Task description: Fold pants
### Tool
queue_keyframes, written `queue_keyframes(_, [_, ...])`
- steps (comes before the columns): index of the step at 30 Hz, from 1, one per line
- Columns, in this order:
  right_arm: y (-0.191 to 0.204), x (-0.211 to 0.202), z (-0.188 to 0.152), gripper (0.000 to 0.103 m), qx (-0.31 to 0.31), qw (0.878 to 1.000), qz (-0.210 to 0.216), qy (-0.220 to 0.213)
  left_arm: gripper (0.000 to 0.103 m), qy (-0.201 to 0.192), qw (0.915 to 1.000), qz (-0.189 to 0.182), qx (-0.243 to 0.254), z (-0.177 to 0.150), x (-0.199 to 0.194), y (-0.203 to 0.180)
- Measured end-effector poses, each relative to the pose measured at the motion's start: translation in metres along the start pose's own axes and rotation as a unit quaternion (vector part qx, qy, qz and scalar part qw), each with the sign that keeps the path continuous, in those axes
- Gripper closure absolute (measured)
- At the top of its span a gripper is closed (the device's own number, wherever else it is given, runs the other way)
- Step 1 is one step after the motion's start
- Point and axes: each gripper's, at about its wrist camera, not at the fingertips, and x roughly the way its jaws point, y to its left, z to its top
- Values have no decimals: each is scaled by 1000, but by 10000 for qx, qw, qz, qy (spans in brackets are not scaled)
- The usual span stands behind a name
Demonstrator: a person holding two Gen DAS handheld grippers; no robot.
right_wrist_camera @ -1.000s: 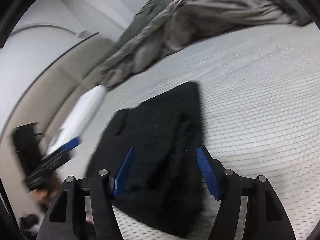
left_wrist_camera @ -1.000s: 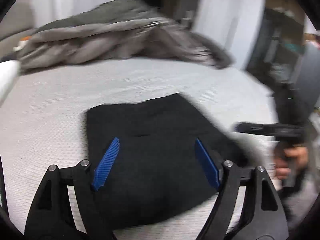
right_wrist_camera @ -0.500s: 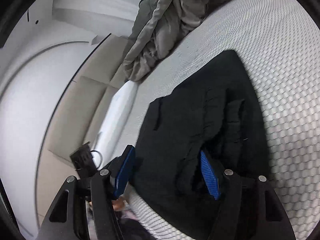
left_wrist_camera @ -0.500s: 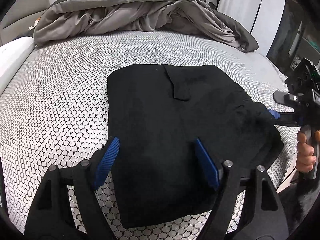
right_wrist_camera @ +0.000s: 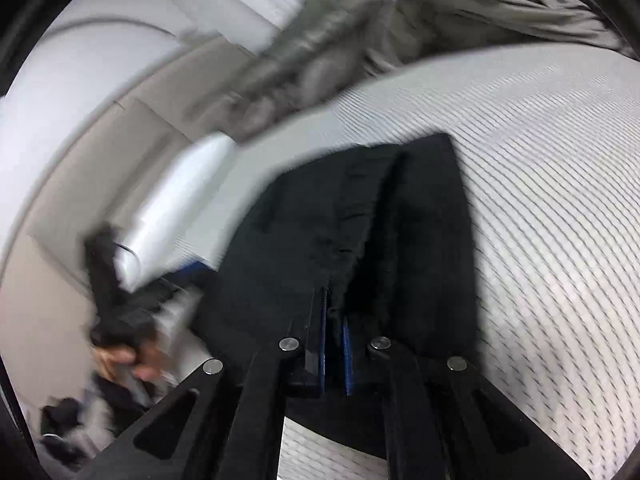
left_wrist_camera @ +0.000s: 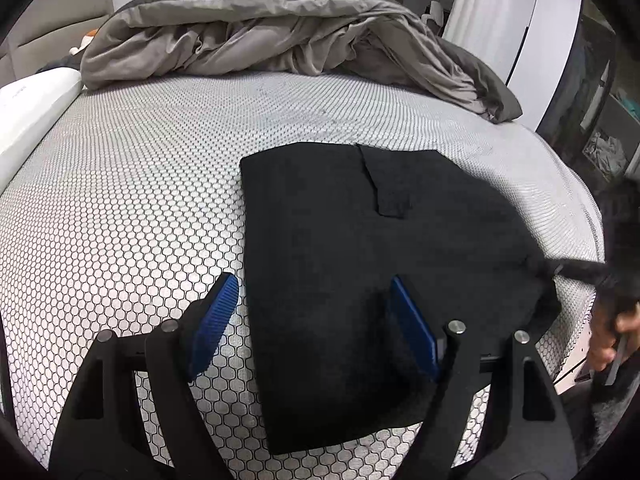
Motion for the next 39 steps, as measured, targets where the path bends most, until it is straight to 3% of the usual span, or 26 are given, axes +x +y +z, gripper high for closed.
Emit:
queue_keyframes(1, [-6,11,-5,97,-45,9994,-248,235,27,55,10000,24,6,0,3,0])
queue_keyframes(3, [-10,16,-7,95,-35,9992,-196,333,27,133,9999,47,45,-1,9,-3])
queue_keyframes(6, [-10,0,-6,77,8,9999,98,107,27,152,9998,56,119,-2,13,-8])
queue_keyframes(7, [-14,-5,-5,60,94,9999,124,0,27,155,9998,64,140,-2,14,-9])
queue_keyframes(8, [-18,-9,-4,54,196,9997,125,-94,27,161,9997,89,162,-2,15,-11])
queue_keyframes(16, [-63,2,-2,54,1419,9847,1008,16,27,162,9996,122,180,-3,16,-13])
queue_keyframes(22, [-64,-11,2,54,1609,9749,1536,-113,27,169,9996,126,203,-3,15,-12])
queue_keyframes(26, [-59,-13,3,53,1532,9738,1681,-82,27,173,9995,145,211,-3,15,-13])
queue_keyframes(32, [-50,8,1,51,1282,9817,1318,491,27,187,9994,171,244,-4,16,-15])
queue_keyframes(34, [-46,10,2,52,1137,9836,1318,473,27,186,9994,172,254,-4,16,-14])
queue_keyframes(36, [-41,9,4,70,1010,9865,1236,377,27,189,9994,167,236,-4,15,-13])
queue_keyframes(37, [-36,8,6,88,854,9904,1051,295,27,189,9995,152,226,-4,15,-12])
queue_keyframes(39, [-26,5,8,90,627,9940,883,157,27,161,9996,140,188,-3,13,-11])
